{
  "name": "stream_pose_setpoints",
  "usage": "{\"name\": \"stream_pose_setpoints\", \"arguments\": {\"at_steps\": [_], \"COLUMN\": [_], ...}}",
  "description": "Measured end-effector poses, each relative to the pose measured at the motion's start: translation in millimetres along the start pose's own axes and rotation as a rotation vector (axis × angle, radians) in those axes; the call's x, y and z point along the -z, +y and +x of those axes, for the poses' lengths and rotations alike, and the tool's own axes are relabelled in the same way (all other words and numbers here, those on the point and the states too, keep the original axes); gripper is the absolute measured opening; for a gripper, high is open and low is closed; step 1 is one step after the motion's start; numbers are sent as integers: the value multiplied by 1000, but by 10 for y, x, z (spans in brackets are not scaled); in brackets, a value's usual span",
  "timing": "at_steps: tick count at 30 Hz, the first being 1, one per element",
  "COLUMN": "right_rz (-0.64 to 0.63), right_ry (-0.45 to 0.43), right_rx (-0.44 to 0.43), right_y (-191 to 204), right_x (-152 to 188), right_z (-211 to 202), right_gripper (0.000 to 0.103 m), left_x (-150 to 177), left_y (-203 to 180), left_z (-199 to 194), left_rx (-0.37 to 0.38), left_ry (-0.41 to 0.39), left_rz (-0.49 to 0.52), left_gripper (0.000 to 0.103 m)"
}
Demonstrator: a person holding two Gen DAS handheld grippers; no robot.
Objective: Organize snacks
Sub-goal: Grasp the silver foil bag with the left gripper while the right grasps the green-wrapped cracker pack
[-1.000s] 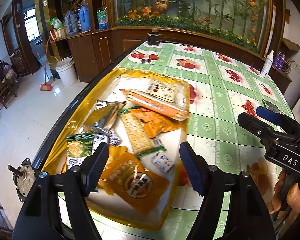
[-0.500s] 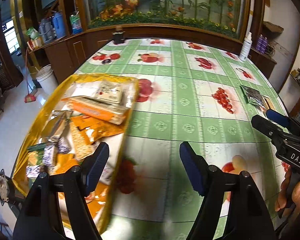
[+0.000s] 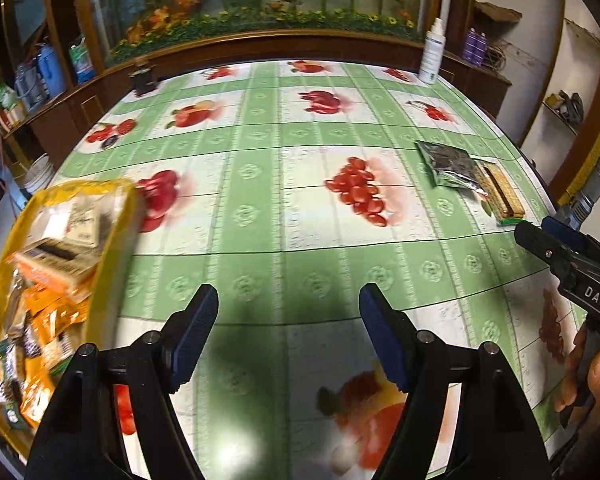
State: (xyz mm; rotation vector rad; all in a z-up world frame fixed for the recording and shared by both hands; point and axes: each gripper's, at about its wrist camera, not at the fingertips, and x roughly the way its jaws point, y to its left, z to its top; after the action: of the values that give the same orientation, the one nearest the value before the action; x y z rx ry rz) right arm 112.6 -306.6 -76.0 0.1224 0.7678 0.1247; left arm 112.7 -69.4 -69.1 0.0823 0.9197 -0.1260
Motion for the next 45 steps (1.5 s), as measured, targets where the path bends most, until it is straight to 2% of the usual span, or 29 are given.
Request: {"name": "stream_pose_setpoints", "arguments": {"at_steps": [5,11,14,19,20,21,33,36,39,41,45], "right_rz": [63,103,99,139,125,114,207,209,199,185,181], "right_ry": [17,25,62,111,116,112,57,56,56,57,45], "right_rx": [51,126,171,149,164,171,134,131,125,121,102], "right_y": [-268,-476,-555,-699,-696,-695,-901,-891,-864,-830,-812], "right_x": [-62,-266,-322,-370,-378,-379,-333,-329,-329,-325,-326], "right_z": [128,362,541,719,733,730,597,599,597,600,578], "right_gripper": [85,85,86,85,75,50,48,48,48,48,48], "left_x": [-164,-506,-673,-942,-980,-1024,-1172,-1155,-1136,-1108,-960], "left_y": [-256,-614,-780,-1037,-1087,-1157,-1685,-1713,-1651,-1585,-1325], "left_z": [187,364,463,649,682,722,1152,1283,1291,1264,1158], "left_rx": [52,107,114,143,146,149,158,159,128,115,74], "left_ry": [26,27,29,37,41,47,110,137,103,82,63], "left_rz": [28,54,73,88,93,103,154,140,127,124,114], "left_gripper": [73,73,73,73,73,73,72,73,73,59,58]}}
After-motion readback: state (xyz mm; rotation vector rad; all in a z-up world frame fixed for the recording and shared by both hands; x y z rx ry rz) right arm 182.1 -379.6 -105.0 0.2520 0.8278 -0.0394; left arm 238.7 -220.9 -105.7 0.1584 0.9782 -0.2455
